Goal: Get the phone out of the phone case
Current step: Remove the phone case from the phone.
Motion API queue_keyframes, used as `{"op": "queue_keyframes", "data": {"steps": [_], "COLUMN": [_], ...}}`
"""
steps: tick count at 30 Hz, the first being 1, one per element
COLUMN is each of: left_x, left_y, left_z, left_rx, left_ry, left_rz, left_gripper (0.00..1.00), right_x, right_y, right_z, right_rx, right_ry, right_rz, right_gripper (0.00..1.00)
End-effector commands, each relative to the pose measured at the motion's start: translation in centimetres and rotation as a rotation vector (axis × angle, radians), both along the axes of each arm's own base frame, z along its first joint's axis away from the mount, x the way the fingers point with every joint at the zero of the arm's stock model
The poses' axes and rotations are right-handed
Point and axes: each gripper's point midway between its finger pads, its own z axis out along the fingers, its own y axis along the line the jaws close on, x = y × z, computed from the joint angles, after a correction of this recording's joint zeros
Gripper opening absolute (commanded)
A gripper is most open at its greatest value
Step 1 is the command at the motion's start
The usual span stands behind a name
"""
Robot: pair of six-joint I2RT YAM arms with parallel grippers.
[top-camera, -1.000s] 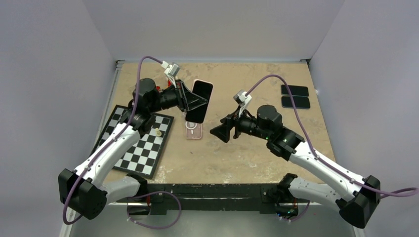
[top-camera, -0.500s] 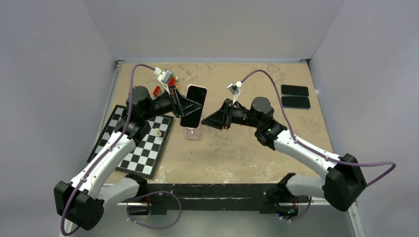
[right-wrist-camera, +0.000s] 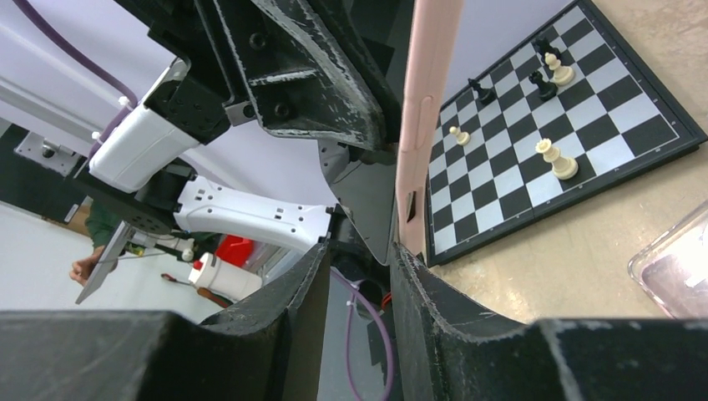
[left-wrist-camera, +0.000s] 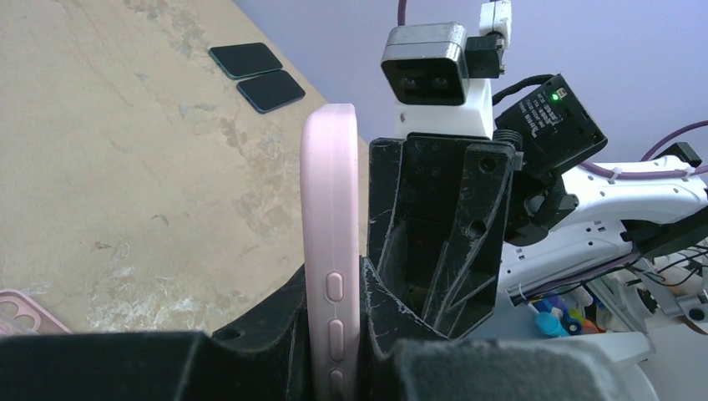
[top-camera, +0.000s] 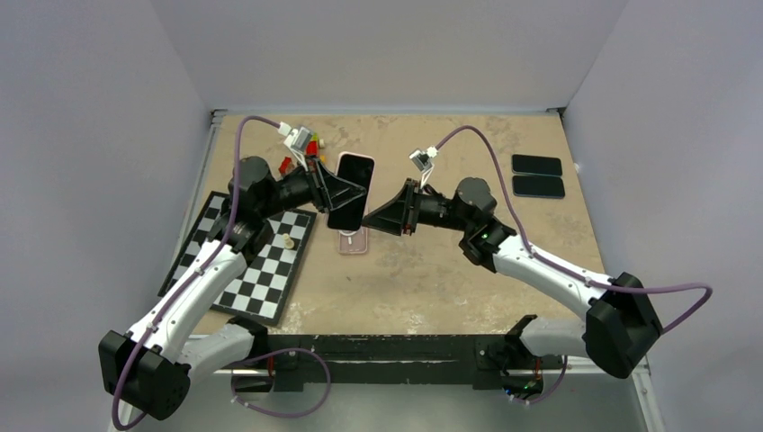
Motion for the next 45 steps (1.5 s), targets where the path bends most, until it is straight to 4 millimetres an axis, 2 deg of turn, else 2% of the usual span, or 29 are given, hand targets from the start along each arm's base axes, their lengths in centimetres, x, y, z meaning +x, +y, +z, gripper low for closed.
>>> {"op": "queue_keyframes", "data": {"steps": [1,24,31,41,45], "left_x": [0.0,-0.1,-0.4,-0.7,-0.8], "left_y": [0.3,-0.7,-1.9,-2.3,-2.5], "left_z": [2.5,2.2,2.1,2.2,2.2], "left_rx": [-0.053,-0.113,-0.207,-0.253,-0.253], "left_ry": [-0.094,-0.048,0.021,0.05,0.055], "left_rz": [0.009,-0.063,-0.167,-0.216,-0.233], "left_gripper": [0.0,0.0,0.0,0.0,0.0], "right_x": [-0.5,-0.6,0.6,2.0,2.4], "right_y": [0.3,2.2,2.7,4.1,3.6], "right_z": [0.4,0.4,-0.2,0.2,1.1], "right_rx": [0.024,0.065,0.089,0.141,0.206], "right_ry": [-0.016,0.02,0.09,0.136,0.137], "right_rz": [0.028,0.083,0.049,0.062,0.07], "right_gripper": [0.38,0.39,0.41,0.42,0.41]}}
